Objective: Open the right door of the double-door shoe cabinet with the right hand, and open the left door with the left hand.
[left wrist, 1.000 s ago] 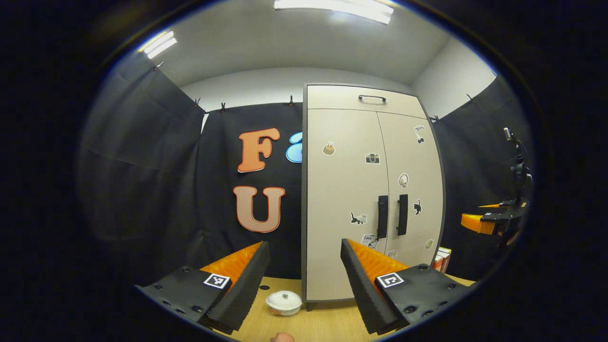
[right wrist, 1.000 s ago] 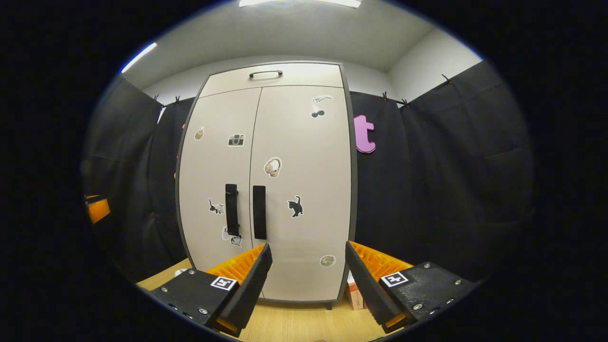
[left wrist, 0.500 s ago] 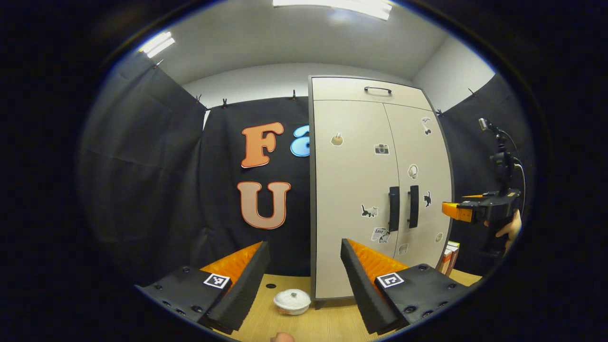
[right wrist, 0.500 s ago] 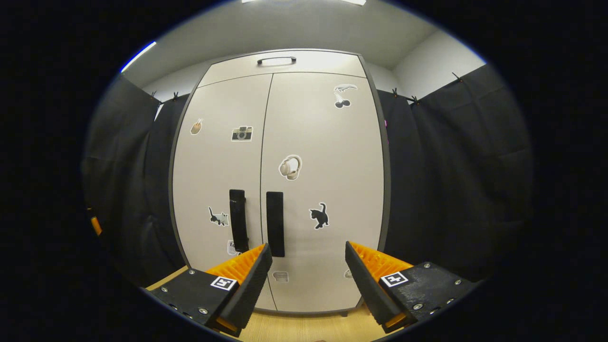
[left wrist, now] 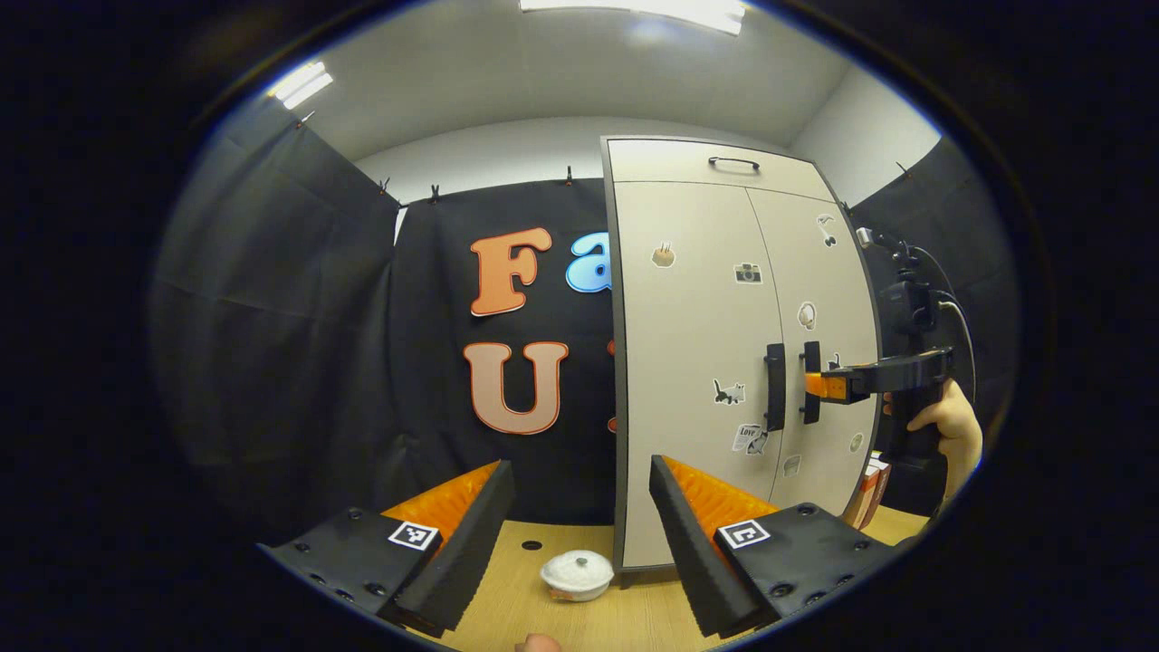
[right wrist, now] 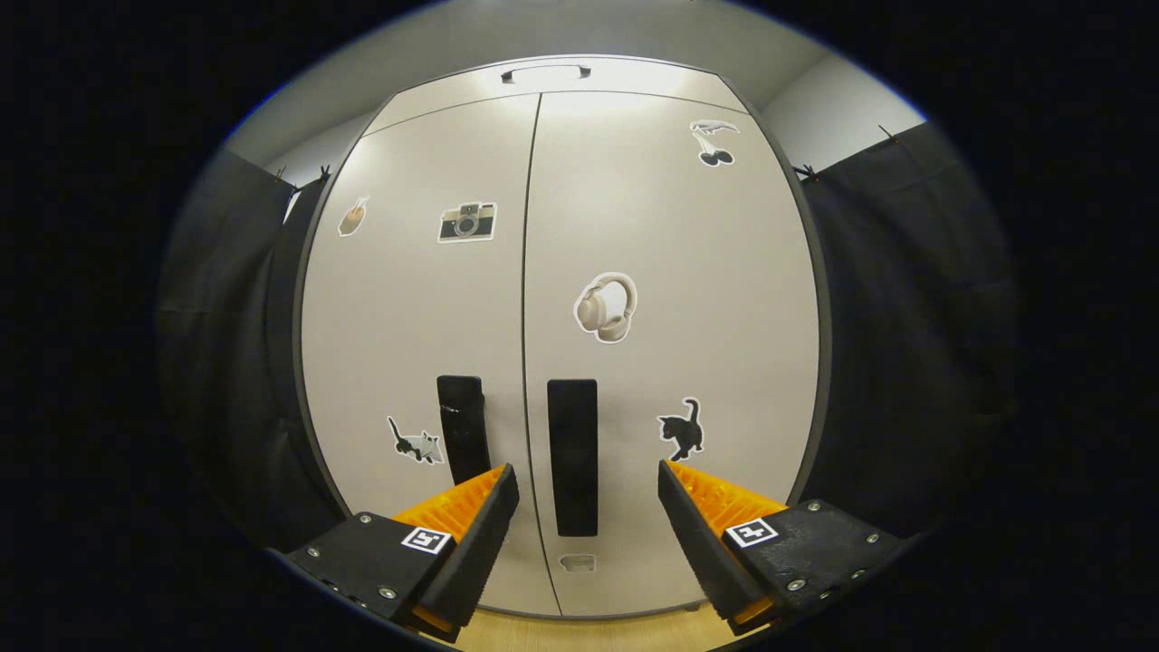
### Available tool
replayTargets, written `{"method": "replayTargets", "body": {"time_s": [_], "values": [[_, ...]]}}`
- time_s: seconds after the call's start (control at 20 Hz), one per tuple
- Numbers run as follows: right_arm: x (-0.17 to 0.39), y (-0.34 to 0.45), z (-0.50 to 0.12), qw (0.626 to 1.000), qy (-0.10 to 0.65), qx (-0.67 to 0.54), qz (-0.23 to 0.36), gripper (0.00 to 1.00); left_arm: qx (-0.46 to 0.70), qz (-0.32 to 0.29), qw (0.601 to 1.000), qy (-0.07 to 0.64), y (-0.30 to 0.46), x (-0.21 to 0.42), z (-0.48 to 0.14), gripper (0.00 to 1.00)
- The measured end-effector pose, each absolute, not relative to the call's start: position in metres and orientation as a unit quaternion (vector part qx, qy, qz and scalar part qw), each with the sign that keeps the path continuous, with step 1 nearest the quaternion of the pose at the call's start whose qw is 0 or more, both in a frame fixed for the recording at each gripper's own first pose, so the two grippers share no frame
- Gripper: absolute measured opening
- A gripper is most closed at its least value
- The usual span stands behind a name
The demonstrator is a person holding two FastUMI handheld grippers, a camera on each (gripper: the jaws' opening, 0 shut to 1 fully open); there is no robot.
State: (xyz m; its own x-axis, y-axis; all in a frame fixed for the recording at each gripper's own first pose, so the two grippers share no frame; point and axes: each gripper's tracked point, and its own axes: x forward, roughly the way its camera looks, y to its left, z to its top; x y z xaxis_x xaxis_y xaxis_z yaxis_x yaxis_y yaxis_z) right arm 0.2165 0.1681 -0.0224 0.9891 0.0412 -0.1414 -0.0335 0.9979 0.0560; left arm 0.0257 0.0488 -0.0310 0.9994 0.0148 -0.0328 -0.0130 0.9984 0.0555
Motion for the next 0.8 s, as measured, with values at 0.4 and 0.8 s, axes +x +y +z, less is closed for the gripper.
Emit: {"method": "replayTargets", "body": {"time_s": [0.4,0.8], "values": [[0.256,0.166,-0.036,0.995,0.082,0.053,0.006,0.71,0.034,0.029,0.999,0.016,0.077,0.032,-0.038,0.96],[0.259,0.174,-0.038,0.996,0.077,0.044,0.013,0.36,0.023,0.032,0.999,0.027,0.083,0.038,-0.048,0.96]]}}
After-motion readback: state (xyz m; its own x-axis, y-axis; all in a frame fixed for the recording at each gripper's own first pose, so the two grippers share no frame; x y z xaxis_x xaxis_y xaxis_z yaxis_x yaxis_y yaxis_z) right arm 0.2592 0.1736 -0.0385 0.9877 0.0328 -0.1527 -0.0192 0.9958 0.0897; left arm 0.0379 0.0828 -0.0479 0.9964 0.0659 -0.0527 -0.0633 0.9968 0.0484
